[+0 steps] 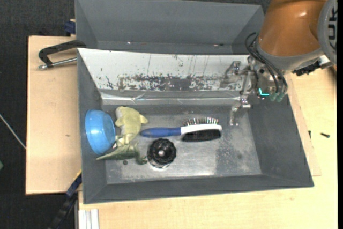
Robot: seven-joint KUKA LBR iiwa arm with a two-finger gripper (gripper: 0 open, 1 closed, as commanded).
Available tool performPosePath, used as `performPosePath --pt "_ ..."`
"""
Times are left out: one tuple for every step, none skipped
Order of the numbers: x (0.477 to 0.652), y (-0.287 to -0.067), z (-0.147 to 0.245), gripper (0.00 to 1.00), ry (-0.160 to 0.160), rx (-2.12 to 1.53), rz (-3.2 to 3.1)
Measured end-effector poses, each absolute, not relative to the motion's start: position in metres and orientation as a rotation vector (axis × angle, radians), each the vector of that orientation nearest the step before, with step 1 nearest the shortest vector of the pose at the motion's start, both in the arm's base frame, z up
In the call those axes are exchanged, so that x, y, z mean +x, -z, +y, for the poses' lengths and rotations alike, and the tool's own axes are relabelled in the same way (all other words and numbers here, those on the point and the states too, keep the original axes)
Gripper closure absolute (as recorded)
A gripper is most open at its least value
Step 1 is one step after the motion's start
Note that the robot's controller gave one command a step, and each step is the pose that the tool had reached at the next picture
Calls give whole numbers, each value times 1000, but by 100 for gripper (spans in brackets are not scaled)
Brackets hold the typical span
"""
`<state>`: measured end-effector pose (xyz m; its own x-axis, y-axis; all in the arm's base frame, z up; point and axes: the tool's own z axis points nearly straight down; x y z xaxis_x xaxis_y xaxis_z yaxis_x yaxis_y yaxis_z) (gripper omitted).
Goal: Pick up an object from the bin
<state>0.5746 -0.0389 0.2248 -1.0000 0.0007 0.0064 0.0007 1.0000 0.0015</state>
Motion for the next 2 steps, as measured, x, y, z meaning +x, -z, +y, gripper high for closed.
performPosePath --pt "556 -72 37 0 1 375 -3128" --pt "558 -102 21 0 -1 791 -3050"
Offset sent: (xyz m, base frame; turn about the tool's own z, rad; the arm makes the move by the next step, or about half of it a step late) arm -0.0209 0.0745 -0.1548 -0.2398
